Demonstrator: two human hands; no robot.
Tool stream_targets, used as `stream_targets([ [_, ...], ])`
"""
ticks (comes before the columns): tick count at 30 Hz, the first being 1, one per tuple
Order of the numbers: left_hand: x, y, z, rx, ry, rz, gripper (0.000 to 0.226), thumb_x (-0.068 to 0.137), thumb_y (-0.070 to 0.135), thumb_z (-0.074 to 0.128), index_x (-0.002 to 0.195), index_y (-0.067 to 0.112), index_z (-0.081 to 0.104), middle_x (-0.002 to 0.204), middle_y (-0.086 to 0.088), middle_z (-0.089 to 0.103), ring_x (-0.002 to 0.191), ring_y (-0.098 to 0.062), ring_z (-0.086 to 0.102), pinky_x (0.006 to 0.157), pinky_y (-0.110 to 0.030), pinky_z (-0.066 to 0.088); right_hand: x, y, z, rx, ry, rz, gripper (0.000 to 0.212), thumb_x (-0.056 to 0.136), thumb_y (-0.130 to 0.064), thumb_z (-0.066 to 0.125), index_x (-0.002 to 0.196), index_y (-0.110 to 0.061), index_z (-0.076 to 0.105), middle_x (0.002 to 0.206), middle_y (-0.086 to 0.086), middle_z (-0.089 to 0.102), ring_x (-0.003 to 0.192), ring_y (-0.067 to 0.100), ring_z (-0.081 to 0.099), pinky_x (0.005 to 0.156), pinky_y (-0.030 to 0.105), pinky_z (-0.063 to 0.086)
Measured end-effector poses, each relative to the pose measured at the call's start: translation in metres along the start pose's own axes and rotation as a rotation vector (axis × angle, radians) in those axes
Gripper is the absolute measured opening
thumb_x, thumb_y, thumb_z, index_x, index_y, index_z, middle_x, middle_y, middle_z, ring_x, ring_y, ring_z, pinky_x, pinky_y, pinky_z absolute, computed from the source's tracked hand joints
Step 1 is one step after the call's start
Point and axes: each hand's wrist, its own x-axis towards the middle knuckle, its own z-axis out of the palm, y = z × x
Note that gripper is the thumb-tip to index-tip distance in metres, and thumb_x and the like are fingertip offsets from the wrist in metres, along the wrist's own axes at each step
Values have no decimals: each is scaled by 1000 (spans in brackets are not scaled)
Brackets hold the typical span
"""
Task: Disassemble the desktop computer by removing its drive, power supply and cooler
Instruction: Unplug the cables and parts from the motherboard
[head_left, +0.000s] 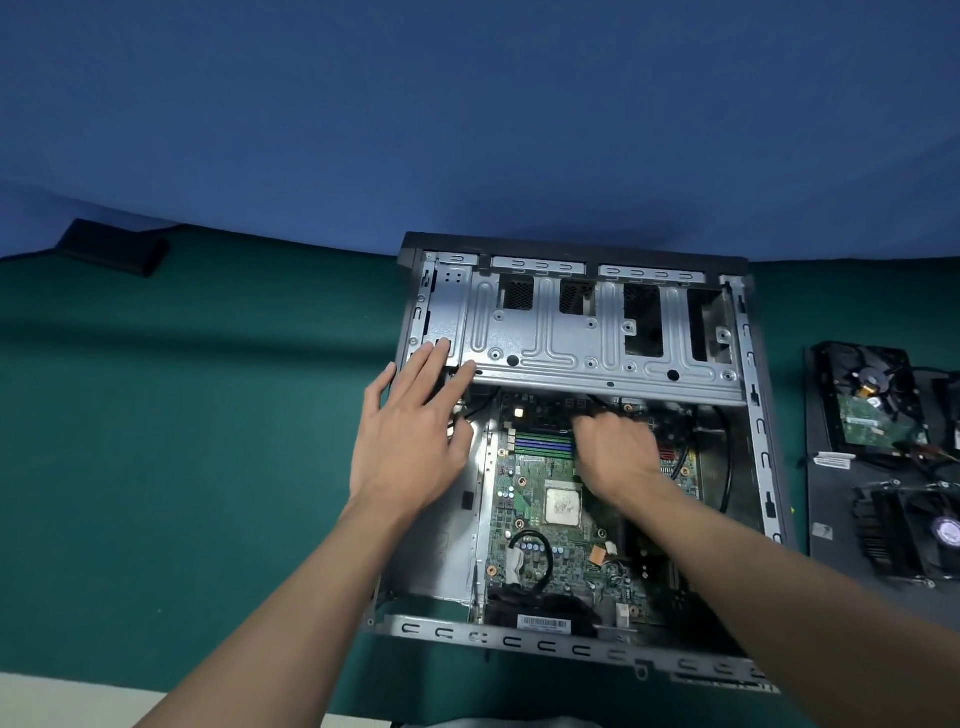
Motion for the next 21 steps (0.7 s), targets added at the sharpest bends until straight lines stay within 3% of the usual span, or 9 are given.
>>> stream_targets([
  [4,0,0,1,6,6,1,57,90,33,52,146,30,41,158,1,29,148,-11,19,117,-35,7,2,12,-3,-106,41,-73,13,89,-6,51,93,-13,61,65,-2,50,59,21,48,58,31,35],
  [8,0,-2,2,18,1,5,57,91,34,51,147,30,40,159,1,29,148,-11,18,117,-35,6,-6,15,-14,-140,143,-199,26,87,-6,49,108,-13,62,80,0,57,65,22,50,58,31,35],
  [13,0,-2,2,20,2,7,58,92,34,53,148,30,39,160,1,26,148,-11,17,117,-35,6,-36,34,-33,-68,292,-257,32,78,-2,54,105,-14,67,93,2,65,87,25,62,70,33,43],
  [17,-1,2,1,57,-6,21,62,92,36,53,150,27,35,161,-2,22,149,-14,14,119,-38,6,-74,64,-47,215,424,-290,26,79,-1,69,104,-8,70,95,6,68,88,27,63,74,38,55],
  [21,-3,9,1,160,-39,60,73,93,40,55,154,15,25,162,-8,14,150,-18,7,119,-36,2,-113,103,-52,624,704,-19,16,86,-3,68,101,-5,71,88,-1,65,76,13,58,72,23,46],
])
